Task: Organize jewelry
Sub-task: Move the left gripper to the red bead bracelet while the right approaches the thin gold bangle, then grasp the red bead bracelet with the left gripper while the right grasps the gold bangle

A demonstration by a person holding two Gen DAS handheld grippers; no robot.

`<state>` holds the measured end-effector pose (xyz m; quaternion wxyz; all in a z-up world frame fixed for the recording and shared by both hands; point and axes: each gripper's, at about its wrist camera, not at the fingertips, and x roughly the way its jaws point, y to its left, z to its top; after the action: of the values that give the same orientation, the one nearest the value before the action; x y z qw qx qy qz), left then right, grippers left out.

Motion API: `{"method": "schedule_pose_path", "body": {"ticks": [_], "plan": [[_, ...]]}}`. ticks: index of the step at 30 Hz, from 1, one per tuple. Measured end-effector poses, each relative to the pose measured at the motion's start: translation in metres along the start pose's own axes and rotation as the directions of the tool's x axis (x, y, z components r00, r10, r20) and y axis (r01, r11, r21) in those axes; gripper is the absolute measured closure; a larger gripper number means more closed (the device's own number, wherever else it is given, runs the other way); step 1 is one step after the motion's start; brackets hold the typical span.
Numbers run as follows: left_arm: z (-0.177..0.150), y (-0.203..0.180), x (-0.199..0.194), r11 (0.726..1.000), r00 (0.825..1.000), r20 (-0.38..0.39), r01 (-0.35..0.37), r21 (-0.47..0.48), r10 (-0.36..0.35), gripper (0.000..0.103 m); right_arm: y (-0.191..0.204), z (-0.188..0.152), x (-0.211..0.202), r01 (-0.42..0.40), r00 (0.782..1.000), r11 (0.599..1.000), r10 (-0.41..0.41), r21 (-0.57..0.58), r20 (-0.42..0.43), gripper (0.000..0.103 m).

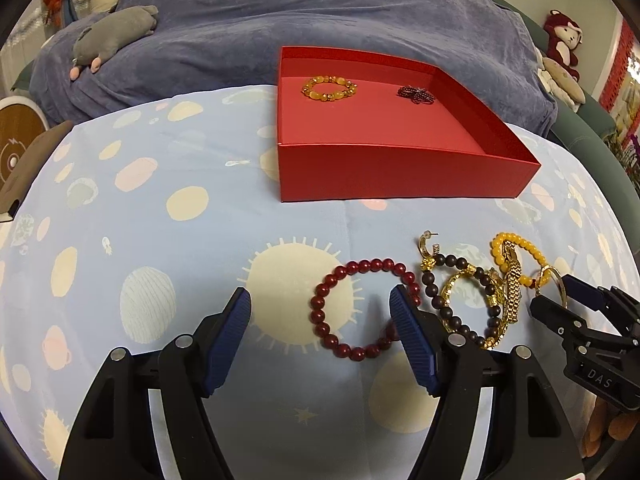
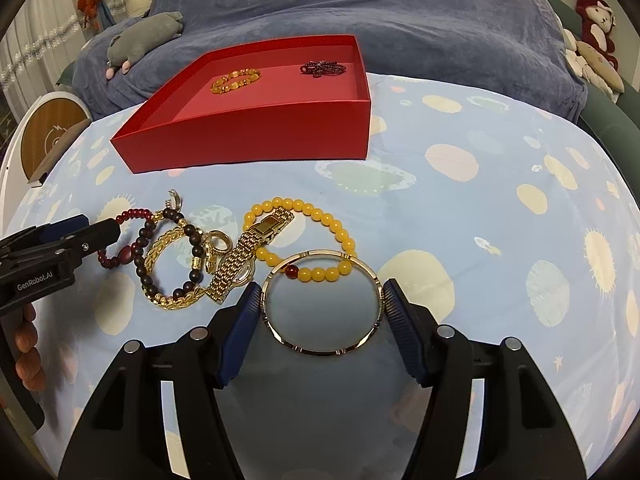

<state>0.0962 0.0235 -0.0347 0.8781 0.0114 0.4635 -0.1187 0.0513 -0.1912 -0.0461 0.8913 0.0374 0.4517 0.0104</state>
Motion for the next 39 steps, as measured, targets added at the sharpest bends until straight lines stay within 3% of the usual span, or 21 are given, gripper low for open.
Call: {"method": "schedule_pose_path", "body": {"ticks": [5,10,16,22,27,29,33,39], "plan": [[-0.004,-0.005,-0.007,0.999,0.999,0.01,0.037,0.002,-0.037,0.035,-0.002,0.001,-0.002,-0.006,1.0,1.0,0.006,0.005,0.002,0.043],[-0.01,-0.02,0.001,0.996,1.0,-0.007,0.0,0.085,0.001,0.035,-0.002,0.001,-0.002,-0.009,1.0,1.0,0.009,0.007,0.002,0.043],[-0.001,-0.003,-0.001,1.0,1.0,0.02,-0.01,0.023,0.01,0.036,-0.003,0.001,-0.004,-0.014,1.0,1.0,0.014,0.011,0.007,0.043],[-0.004,-0.005,0.01,0.996,0.998,0.013,-0.06,0.061,0.059,0.051,-0.002,0.001,-0.005,-0.017,1.0,1.0,0.017,0.007,0.005,0.043],[-0.005,-0.01,0.009,0.993,0.997,0.035,-0.071,0.092,0.068,0.079,-0.001,0.001,-0.005,-0.017,1.0,1.0,0.017,0.007,0.005,0.043],[-0.005,-0.011,0.009,0.992,0.997,0.037,-0.071,0.109,0.067,0.095,0.0,0.001,-0.005,-0.018,1.0,1.0,0.018,0.008,0.005,0.043],[-0.004,-0.012,0.008,0.992,0.998,0.029,-0.067,0.111,0.064,0.097,0.0,0.001,-0.005,-0.019,1.0,1.0,0.019,0.007,0.009,0.043],[0.004,-0.006,-0.004,0.998,1.0,0.021,-0.004,0.064,0.002,0.097,0.005,0.009,-0.011,-0.031,0.999,0.999,0.03,0.011,0.032,0.043]]}}
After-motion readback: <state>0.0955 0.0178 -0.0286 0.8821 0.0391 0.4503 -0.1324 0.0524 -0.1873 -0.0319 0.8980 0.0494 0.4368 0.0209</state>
